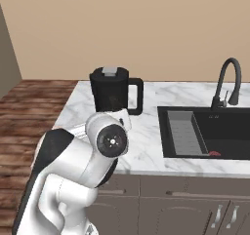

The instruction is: Grab the garlic and lemon wedge from the fridge, place them in the blender, close the lid, and turn on the blender to create a marinade.

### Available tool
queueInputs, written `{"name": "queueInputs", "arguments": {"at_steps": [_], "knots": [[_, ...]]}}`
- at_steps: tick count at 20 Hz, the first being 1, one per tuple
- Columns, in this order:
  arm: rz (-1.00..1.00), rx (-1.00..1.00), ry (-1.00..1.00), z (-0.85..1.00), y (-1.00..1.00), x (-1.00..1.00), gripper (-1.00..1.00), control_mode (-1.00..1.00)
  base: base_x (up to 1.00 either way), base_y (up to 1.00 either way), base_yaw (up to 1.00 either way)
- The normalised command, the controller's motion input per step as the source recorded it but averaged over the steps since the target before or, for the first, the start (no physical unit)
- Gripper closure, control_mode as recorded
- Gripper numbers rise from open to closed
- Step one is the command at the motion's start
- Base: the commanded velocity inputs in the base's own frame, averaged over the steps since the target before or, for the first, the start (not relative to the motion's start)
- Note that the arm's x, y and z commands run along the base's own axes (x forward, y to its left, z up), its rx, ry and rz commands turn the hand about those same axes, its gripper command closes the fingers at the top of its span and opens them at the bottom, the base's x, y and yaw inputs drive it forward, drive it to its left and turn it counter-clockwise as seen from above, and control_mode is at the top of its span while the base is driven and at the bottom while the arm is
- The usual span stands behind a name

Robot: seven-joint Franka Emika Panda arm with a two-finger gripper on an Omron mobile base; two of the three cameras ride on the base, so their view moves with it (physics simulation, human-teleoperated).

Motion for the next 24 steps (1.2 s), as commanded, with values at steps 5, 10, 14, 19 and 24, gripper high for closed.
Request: {"name": "queueInputs", "arguments": {"at_steps": [5, 10, 14, 19, 24], "knots": [[0.18, 0.0, -0.07, -0.28, 0.0, 0.0, -1.0, -1.0, 0.0, 0.0, 0.0], [0.2, 0.0, 0.0, -0.17, 0.0, 0.0, -1.0, -1.0, 0.0, 0.0, 0.0], [0.17, 0.0, 0.0, -0.15, 0.0, 0.0, -1.0, -1.0, 0.0, 0.0, 0.0], [0.12, 0.0, 0.0, -0.17, 0.0, 0.0, -1.0, -1.0, 0.0, 0.0, 0.0], [0.09, 0.0, 0.0, -0.21, 0.12, 0.0, 1.0, -1.0, 0.0, 0.0, 0.0]]}}
